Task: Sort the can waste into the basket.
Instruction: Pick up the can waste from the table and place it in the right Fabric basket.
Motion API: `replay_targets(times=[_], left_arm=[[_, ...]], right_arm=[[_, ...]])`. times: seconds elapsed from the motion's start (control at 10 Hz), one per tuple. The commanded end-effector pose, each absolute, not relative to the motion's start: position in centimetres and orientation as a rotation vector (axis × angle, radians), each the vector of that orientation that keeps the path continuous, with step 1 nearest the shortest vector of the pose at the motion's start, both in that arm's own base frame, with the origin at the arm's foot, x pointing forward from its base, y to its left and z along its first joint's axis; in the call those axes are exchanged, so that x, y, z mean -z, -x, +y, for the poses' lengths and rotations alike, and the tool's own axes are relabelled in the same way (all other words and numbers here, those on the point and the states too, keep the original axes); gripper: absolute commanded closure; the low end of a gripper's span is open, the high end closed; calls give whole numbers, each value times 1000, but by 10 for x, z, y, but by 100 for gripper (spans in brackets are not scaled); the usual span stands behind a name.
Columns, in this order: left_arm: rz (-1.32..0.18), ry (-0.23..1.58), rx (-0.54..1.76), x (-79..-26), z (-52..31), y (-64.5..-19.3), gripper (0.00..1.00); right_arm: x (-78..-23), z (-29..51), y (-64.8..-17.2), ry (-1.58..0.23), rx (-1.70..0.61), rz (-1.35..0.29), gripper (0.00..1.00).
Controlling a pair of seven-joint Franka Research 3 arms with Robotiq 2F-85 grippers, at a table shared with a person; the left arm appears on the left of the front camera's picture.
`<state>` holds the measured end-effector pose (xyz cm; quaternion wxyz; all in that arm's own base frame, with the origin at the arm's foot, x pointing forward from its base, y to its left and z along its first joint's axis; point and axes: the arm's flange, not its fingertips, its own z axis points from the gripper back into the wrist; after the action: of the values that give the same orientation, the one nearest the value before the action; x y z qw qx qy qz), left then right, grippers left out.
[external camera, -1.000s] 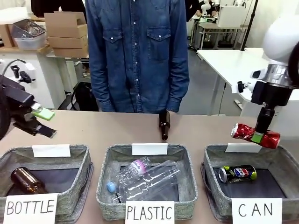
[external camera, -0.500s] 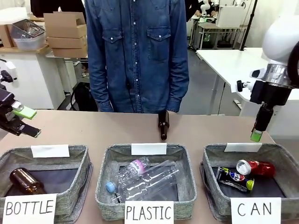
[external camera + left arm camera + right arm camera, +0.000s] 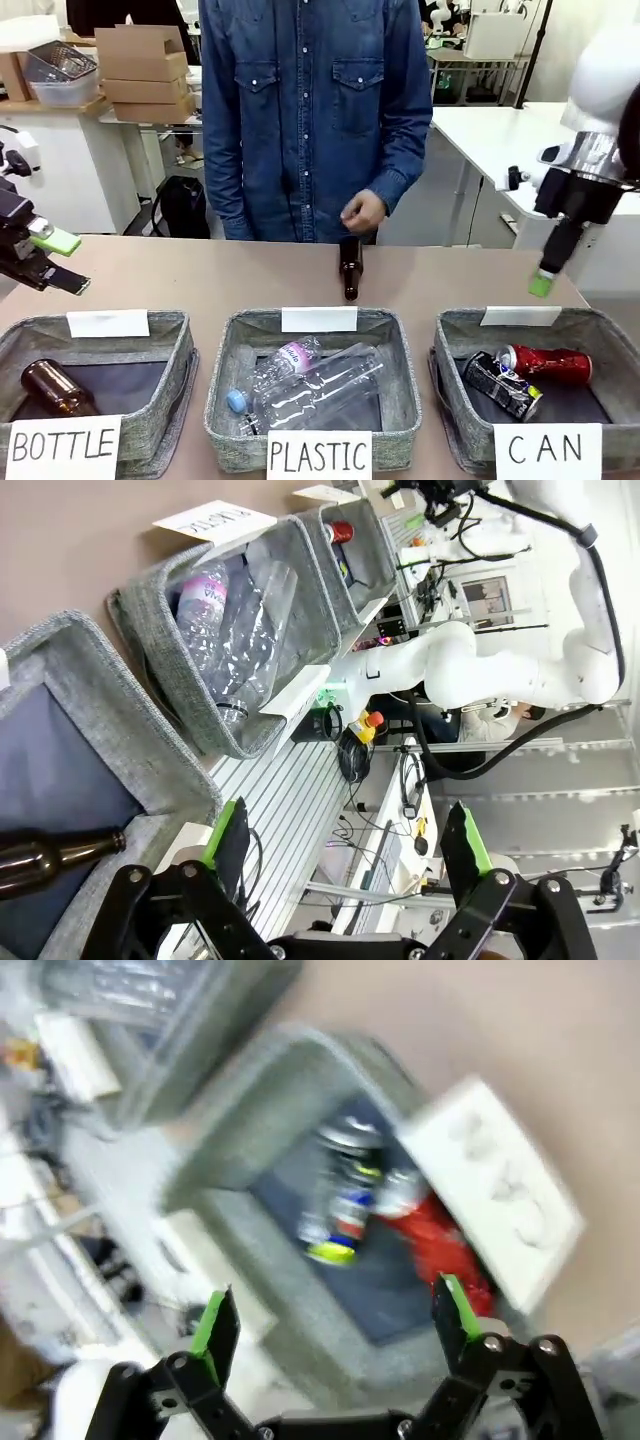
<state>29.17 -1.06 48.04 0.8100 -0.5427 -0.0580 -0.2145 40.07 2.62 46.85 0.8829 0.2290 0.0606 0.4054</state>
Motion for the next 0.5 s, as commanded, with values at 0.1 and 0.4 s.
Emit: replay_targets(times=[0.1, 0.4], left_arm=[[-127, 1163, 472, -483, -11, -291, 0], [-127, 1163, 472, -483, -11, -291, 0]], right_arm=[[-513, 10, -416, -1468, 11, 127, 0], [-503, 26, -417, -1229, 504, -98, 0]])
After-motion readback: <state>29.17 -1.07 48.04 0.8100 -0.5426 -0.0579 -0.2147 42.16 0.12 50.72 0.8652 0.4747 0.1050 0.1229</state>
